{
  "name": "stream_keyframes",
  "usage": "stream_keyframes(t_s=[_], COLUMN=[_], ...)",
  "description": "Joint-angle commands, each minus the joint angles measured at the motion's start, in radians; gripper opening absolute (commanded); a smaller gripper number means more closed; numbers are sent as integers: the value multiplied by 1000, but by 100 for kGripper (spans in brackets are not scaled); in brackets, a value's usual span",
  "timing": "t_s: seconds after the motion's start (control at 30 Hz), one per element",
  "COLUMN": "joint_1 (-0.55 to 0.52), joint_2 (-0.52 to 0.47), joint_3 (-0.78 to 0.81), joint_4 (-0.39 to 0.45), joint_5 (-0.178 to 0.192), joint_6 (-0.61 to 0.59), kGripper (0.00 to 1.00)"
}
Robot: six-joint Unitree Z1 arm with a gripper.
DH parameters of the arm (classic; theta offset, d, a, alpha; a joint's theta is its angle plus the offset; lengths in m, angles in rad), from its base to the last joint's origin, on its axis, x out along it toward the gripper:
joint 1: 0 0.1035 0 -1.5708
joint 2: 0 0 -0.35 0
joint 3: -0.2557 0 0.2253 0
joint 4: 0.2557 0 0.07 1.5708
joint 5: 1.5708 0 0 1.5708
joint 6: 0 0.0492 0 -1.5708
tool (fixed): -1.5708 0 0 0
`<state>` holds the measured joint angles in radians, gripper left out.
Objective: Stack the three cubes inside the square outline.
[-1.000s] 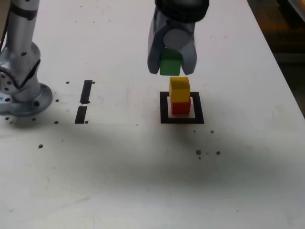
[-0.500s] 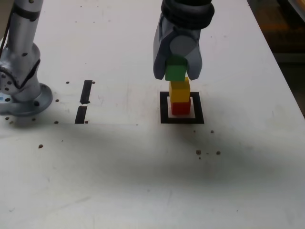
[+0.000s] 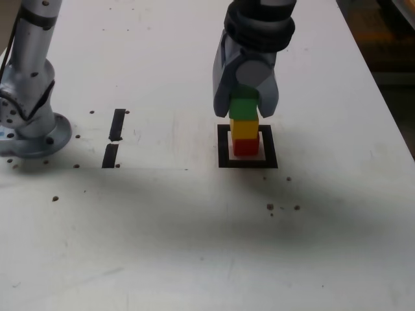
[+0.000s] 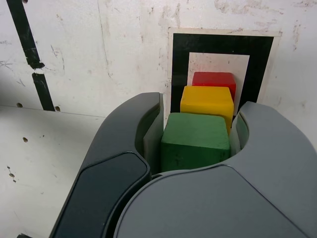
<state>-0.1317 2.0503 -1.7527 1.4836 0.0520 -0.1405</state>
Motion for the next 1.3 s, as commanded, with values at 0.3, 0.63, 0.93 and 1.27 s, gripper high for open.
stream_keyframes(t_s=[0.3,0.63,0.93,1.27], joint_1=[4,-9,-33,11], joint_2=[-1,-23,-293,-595], joint_3=[13,-37,-8,476], joint_4=[-3,74,147,45], joint_5=[0,8,24,61], joint_6=[-3,-18,-7,109], kGripper=[89,100,100,100])
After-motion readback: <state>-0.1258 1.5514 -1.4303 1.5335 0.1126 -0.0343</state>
